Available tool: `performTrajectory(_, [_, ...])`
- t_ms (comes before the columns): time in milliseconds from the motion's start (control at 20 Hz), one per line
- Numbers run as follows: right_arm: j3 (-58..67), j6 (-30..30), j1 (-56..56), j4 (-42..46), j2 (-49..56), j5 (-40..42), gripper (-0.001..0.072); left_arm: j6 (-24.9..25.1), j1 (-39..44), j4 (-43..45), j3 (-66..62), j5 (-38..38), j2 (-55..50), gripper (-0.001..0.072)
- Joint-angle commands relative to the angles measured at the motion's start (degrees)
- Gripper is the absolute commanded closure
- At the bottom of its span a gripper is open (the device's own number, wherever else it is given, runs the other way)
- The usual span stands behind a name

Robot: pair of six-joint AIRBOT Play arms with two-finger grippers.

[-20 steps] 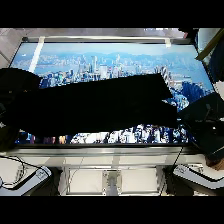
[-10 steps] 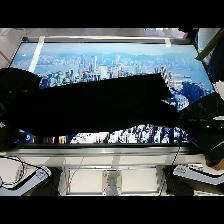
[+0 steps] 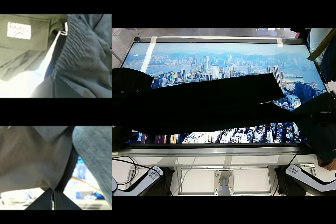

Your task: Fold the clothes and pants, and hang the long-sleeved shirts on hangers.

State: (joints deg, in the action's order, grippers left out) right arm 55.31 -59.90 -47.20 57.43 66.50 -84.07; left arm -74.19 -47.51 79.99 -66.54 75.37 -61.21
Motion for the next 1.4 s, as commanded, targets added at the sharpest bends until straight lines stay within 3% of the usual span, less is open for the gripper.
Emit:
performTrajectory(0, [2.9,-0.8,-1.7,5.2,-1.4,-5.4,0.0703,0.0,-0.6,2.9,-0.4,3.2,0.4,0.0697])
performTrajectory(300, [-11.8,-0.7,-1.7,13.5,-1.4,2.9,0.0703,-1.9,-0.6,10.1,7.3,6.9,0.4,0.0697])
performTrajectory(550, [-15.4,-4.0,-1.7,18.6,-1.4,10.8,0.0703,-2.6,-0.6,20.0,11.5,1.2,0.2,0.0697])
performTrajectory(750, [-12.7,-7.0,-1.7,14.1,-1.5,13.1,0.0692,-8.0,-0.5,16.7,11.5,-6.7,0.2,0.0672])
performTrajectory(800, [-12.1,-7.0,-1.7,11.5,-1.5,12.9,0.0591,-8.4,-0.5,14.6,11.4,-7.4,0.2,0.0444])
performTrajectory(850, [-11.4,-7.0,-1.7,9.1,-1.5,12.2,0.0387,-8.4,-0.3,12.6,11.2,-7.1,0.2,-0.0013])
performTrajectory(900, [-10.3,-7.0,-1.7,7.0,-1.5,10.4,0.0315,-8.7,-0.3,12.3,11.0,-5.8,0.3,0.0001])
performTrajectory(1000, [-6.6,-6.8,-1.7,7.1,-1.5,5.3,0.0315,-10.4,-1.0,15.6,11.0,-3.0,1.9,-0.0003])
performTrajectory(1100, [-3.6,-6.7,-1.7,12.0,-2.3,2.2,0.0314,-16.4,-5.2,19.8,12.3,-1.1,5.4,-0.0002])
performTrajectory(1150, [-3.9,-6.6,-1.7,13.3,-3.5,2.2,0.0314,-18.9,-8.8,18.4,14.8,-1.7,7.7,-0.0001])
performTrajectory(1350, [-12.2,-5.6,-1.7,14.8,-9.2,3.9,0.0298,-18.4,-22.8,7.8,31.6,-7.6,14.1,0.0001])
